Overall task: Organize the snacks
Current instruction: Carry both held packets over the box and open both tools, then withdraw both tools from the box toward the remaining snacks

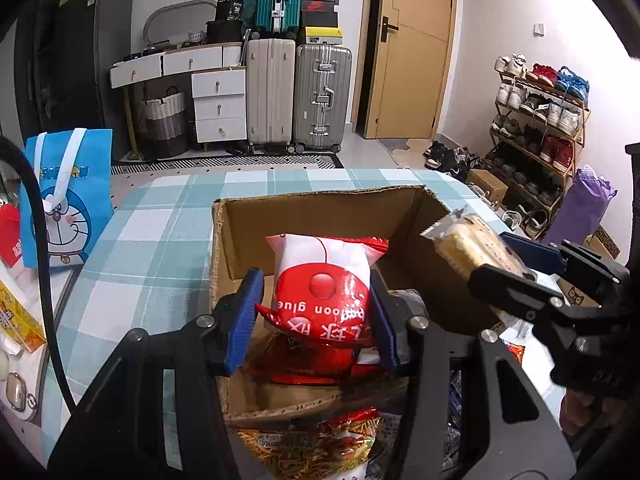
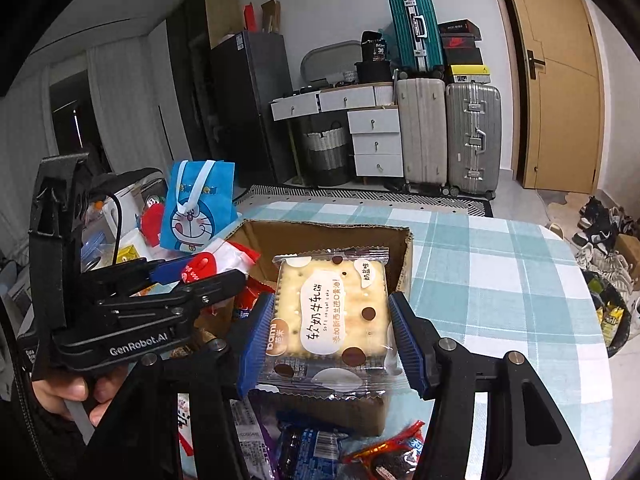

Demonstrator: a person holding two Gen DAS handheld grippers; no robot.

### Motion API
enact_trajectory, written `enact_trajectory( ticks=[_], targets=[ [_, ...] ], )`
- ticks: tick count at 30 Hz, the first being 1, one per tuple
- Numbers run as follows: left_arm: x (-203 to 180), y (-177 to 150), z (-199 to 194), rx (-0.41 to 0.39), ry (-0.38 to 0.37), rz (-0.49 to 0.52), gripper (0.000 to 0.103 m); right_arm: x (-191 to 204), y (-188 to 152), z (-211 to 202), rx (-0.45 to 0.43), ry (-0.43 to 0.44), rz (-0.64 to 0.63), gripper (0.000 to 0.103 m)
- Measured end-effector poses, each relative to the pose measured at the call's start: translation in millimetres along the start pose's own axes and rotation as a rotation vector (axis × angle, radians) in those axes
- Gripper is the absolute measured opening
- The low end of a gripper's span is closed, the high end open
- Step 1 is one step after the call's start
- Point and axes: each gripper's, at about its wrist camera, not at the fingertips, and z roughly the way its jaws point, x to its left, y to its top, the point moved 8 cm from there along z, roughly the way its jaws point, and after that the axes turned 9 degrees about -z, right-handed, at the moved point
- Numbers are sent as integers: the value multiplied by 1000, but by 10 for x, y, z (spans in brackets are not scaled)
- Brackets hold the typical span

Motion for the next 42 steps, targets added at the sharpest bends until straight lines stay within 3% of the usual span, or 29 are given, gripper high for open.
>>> enact_trajectory(
  ticks=[15,19,21,22,23,26,28,30,42],
  targets=[
    [27,9,186,11,8,-19,49,12,-1,211,4,23,22,58],
    [22,-12,193,27,9,-6,55,-20,15,220,2,21,40,58],
    [10,-28,106,14,1,2,64,-42,29,190,-1,20,57,64],
    [14,-33,62,7,-1,5,69,-50,34,166,-3,23,63,75],
    [20,-40,21,3,0,8,80,-66,39,131,-7,18,66,80],
    [18,-84,-76,13,-19,12,83,-147,24,-3,-17,-18,74,85],
    [13,-129,-160,20,-30,23,86,-200,-27,-73,0,-23,82,97],
    [16,-151,-239,16,-27,24,102,-257,-102,-161,16,-39,87,102],
    [212,-584,-771,5,19,50,102,-514,-648,-680,76,-111,90,103]
  ],
)
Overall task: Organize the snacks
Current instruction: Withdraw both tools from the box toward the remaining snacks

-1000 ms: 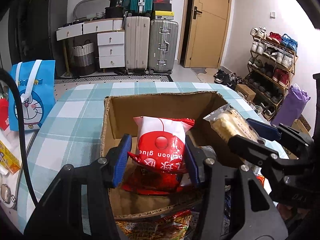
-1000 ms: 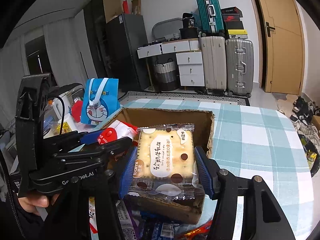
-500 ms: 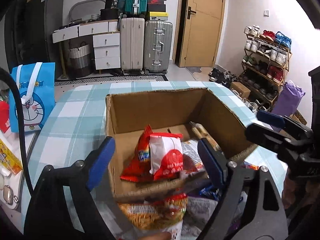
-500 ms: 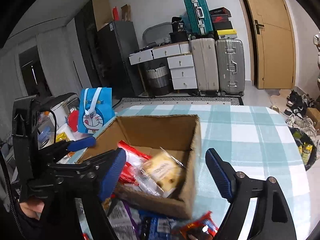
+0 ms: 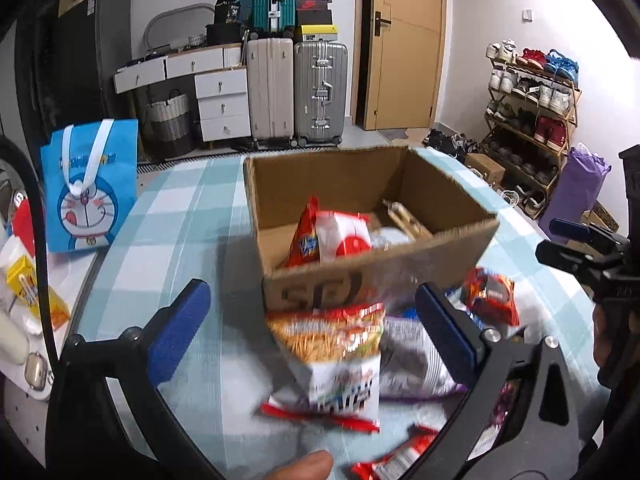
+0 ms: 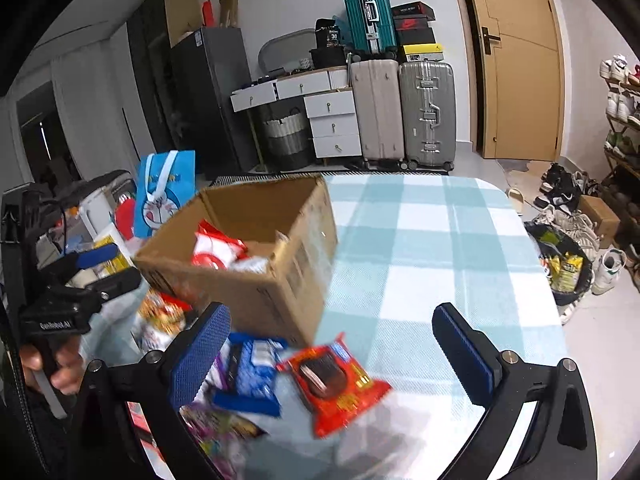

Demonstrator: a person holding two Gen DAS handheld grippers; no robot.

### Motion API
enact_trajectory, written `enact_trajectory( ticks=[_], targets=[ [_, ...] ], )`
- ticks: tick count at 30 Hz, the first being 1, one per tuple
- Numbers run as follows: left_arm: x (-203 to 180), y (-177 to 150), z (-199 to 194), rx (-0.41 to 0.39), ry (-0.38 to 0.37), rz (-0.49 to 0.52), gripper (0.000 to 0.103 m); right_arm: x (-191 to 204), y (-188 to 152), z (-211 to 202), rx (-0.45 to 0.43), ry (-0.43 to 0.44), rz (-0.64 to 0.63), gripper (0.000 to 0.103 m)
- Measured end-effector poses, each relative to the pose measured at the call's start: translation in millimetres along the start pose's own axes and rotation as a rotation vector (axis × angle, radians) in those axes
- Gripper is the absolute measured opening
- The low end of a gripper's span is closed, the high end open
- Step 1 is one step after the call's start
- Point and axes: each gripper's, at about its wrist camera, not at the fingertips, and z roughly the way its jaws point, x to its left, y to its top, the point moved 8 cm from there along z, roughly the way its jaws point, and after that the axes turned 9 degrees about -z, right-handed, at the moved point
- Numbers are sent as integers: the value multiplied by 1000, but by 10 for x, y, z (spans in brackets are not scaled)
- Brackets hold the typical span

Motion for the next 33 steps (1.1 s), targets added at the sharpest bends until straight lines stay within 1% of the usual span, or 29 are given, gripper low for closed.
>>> enact_trajectory(
  ticks=[4,7,10,13,17,22,27,33],
  targets=[
    [73,-193,-23,26,5,-12,102,-54,-155,-33,14,-8,23,103],
    [134,-284,4,51,5,-21,102,-21,-218,-32,35,-15,-8,103],
    [154,-324,81,77,6,-29,102,9,-221,-11,40,-30,-37,103],
    [159,-345,155,98,3,-39,102,34,-252,41,63,-21,-40,103],
    [190,-388,240,116,13,-52,102,46,-321,123,97,-41,-65,103],
    [239,-410,288,137,20,-66,102,-10,-452,294,173,-58,-39,103],
    [247,-422,306,146,23,-57,102,-94,-552,406,211,-77,-22,103],
    [226,-496,381,173,22,-46,102,-103,-616,500,237,-63,-20,103]
  ],
)
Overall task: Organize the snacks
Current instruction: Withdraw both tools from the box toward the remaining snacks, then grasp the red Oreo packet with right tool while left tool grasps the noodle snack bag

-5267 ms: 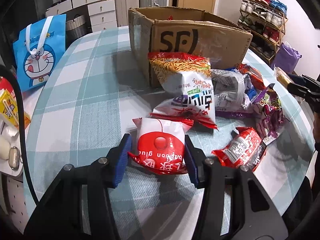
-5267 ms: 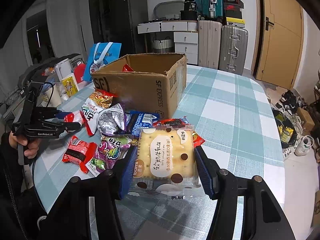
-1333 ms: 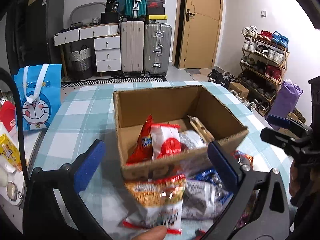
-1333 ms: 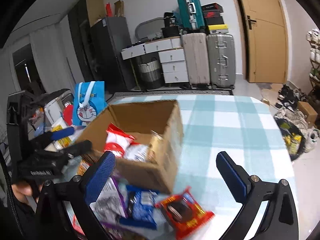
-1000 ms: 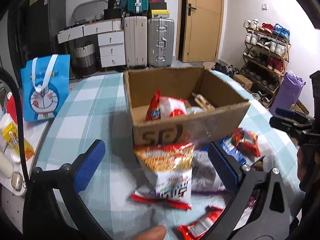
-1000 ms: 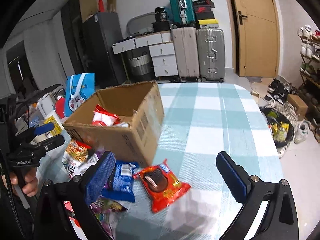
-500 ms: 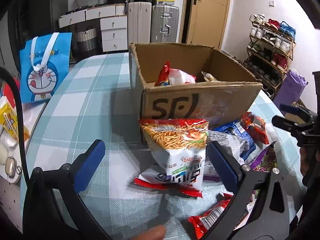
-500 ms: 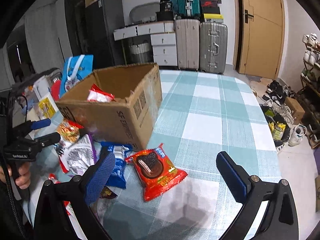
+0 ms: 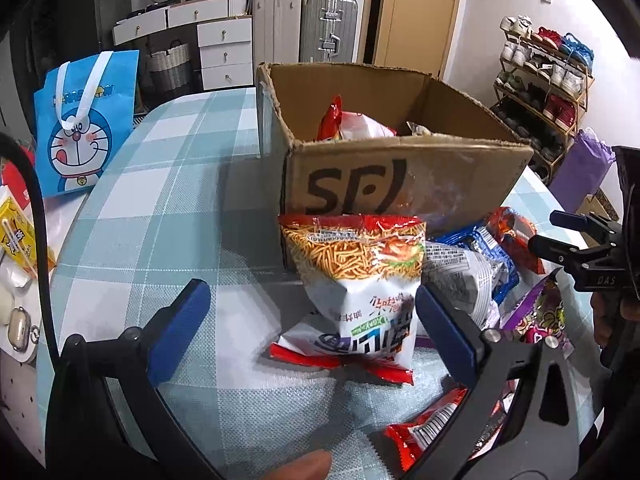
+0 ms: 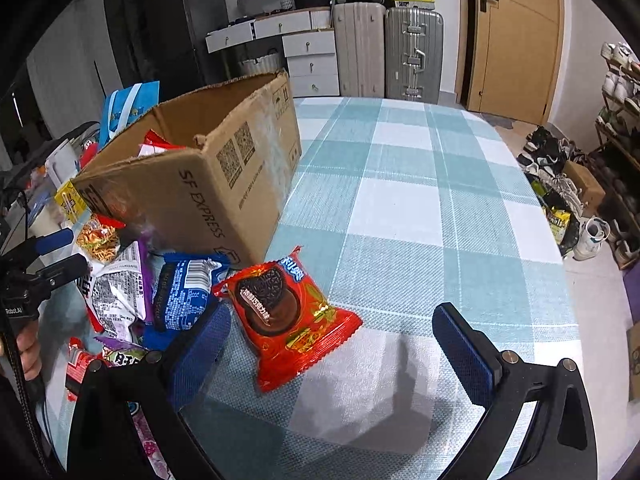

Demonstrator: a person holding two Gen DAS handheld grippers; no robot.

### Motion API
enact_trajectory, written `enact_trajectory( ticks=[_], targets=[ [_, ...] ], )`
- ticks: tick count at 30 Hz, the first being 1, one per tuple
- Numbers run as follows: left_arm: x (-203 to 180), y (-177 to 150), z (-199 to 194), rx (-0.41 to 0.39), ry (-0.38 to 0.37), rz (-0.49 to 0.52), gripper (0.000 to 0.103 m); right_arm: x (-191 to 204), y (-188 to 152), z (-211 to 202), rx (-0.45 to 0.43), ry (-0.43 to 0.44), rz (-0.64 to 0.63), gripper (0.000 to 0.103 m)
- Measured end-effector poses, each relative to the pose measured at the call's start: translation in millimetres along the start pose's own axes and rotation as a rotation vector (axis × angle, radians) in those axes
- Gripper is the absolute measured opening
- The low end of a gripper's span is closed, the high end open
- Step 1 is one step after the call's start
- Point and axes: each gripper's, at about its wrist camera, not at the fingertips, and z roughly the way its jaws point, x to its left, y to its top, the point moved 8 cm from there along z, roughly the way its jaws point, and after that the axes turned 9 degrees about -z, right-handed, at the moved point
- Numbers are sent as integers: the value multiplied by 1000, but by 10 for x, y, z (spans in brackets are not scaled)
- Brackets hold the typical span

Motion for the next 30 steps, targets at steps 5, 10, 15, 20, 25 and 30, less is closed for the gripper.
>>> enact_trajectory(
  ticks=[5,10,15,20,25,30],
  targets=[
    [-32,-35,67,22,-15,-12,102,33,-36,85,23,-3,-19,103],
    [-64,-73,118,32,-18,-7,102,11,-50,148,36,-1,-12,103],
    [-101,-86,138,36,-24,-5,102,20,-55,156,36,11,-7,102],
    [-97,-106,156,42,-19,-3,102,118,-50,163,34,6,-48,98],
    [-73,-98,163,42,-20,-11,102,149,-53,176,31,35,-37,91],
    [-59,-94,175,44,-16,-11,102,143,-50,193,28,39,-26,87]
  ],
)
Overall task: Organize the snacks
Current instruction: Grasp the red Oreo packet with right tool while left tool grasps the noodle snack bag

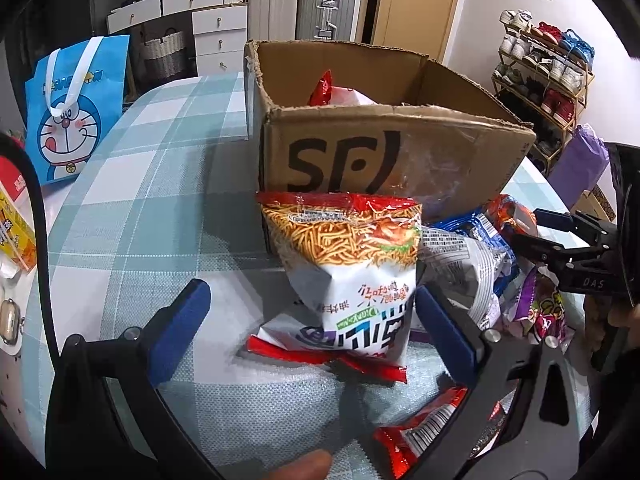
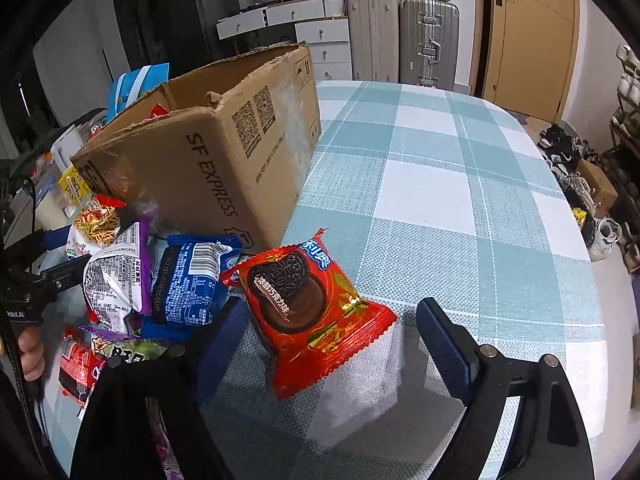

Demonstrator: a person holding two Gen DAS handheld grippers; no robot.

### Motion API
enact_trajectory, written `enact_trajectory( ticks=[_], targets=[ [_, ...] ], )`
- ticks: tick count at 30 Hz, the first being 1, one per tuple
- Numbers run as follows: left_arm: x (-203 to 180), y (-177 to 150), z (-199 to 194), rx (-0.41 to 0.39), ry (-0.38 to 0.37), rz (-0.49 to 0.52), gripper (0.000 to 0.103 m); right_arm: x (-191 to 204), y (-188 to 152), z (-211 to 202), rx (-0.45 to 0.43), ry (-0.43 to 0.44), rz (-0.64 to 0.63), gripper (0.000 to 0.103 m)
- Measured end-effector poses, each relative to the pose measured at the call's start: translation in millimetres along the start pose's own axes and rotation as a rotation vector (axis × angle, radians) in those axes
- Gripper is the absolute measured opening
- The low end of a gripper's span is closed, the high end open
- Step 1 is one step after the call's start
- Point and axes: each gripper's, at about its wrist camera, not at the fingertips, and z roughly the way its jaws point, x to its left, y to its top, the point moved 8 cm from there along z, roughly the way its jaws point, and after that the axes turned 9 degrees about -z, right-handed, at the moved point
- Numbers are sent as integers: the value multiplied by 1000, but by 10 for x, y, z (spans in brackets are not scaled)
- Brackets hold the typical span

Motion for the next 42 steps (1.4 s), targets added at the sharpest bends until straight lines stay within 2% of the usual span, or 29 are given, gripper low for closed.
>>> enact_trajectory(
  ticks=[5,9,19,27,30,42],
  targets=[
    [9,-14,26,7,0,-1,102,4,16,24,-5,3,-1,85],
    [17,-11,42,9,-4,-5,102,50,20,11,-13,24,-14,73],
    [11,-17,49,8,0,-2,102,110,10,-42,-10,32,-57,55],
    [16,-26,62,10,2,-12,102,115,-9,-50,-8,50,-52,54],
    [6,-32,77,12,0,-19,102,134,-7,-52,-11,52,-62,50],
    [30,-23,125,9,19,-34,102,104,84,-245,-84,54,-53,49]
  ],
)
